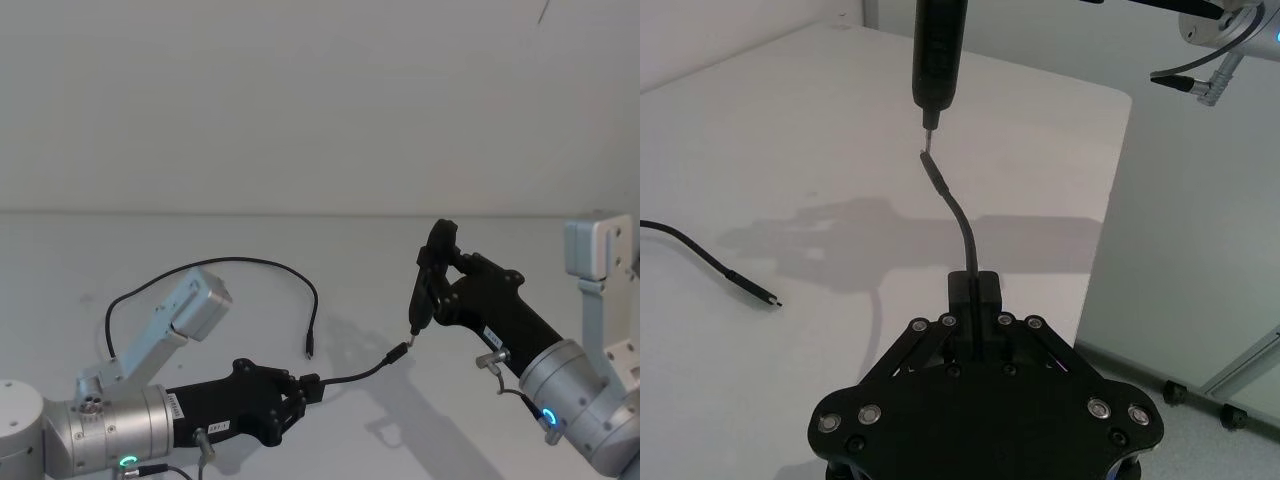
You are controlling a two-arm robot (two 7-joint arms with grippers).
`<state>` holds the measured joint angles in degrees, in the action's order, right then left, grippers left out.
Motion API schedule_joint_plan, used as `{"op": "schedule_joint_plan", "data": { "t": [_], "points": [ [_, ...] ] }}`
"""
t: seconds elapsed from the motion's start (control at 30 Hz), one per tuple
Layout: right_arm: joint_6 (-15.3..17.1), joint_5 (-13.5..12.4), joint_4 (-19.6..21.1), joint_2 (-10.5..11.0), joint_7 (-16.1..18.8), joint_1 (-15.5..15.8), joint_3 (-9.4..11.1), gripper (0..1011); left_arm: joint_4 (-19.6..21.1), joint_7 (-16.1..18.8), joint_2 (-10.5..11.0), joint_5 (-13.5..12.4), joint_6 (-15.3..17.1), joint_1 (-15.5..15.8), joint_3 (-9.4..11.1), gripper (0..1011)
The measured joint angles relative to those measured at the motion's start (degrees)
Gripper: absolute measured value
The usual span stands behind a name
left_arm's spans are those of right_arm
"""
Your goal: Pick up the data cable with the one hand.
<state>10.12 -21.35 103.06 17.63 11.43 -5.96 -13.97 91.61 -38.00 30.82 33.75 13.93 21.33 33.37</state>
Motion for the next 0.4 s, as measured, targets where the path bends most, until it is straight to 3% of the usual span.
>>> {"op": "schedule_joint_plan", "data": {
  "t": [0.4],
  "points": [
    [-0.1,0.3,-0.7,-0.5,0.5,-0.5,0.1,279,0.0,0.0,0.0,0.0,0.0,0.0,0.0,40]
  ]
}}
